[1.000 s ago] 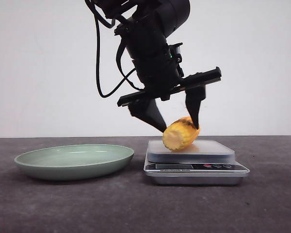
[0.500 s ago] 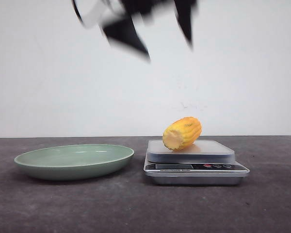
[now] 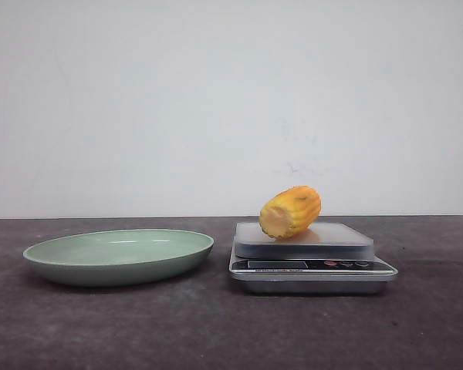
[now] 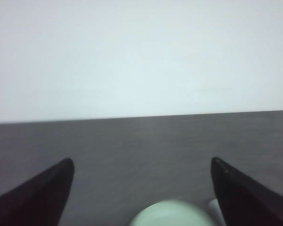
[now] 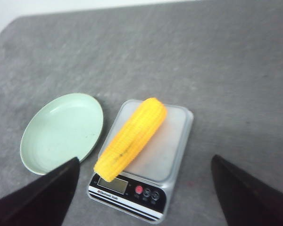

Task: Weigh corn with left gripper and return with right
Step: 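Open the left gripper and raise it away from the scale, then lower the right gripper onto the corn on the scale and close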

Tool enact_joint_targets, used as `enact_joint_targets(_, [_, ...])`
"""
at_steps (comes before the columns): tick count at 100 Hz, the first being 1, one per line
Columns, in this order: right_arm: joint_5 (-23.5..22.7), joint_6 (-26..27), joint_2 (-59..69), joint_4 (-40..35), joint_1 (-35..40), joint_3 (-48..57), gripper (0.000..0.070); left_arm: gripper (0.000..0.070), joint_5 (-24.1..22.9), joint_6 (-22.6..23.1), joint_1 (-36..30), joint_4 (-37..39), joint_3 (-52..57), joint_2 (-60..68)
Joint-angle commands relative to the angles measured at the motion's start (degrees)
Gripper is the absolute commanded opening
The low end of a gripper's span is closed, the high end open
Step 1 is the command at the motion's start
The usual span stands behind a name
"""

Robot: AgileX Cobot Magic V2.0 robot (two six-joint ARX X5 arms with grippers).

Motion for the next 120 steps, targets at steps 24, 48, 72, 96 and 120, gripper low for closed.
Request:
enact_joint_targets(24, [7.45, 1.99, 13.92, 9.53, 10.97, 0.96, 0.059, 0.0556, -2.97, -12.57, -0.31, -19.41, 0.55, -13.03])
enact_joint_targets(48, [13.31, 3.08, 25.16, 15.96, 17.66, 0.96, 0.07, 0.0556, -2.56, -20.68, -0.28, -27.56, -2.71, -22.47])
enact_joint_targets(72, [16.39, 5.6, 33.77, 20.15, 18.82, 0.98, 0.07, 0.0556, 1.51, -23.58, 1.01, -30.12, -9.55, -29.59])
enact_joint_targets(96, [17.86, 7.23, 38.66, 21.07, 18.84, 0.98, 0.0595, 0.0556, 2.99, -23.76, 1.27, -29.92, -13.88, -31.19])
enact_joint_targets(120, [17.84, 8.15, 39.34, 22.95, 19.37, 0.98, 0.0, 0.0556, 3.1, -23.34, 1.25, -29.9, -15.28, -31.19])
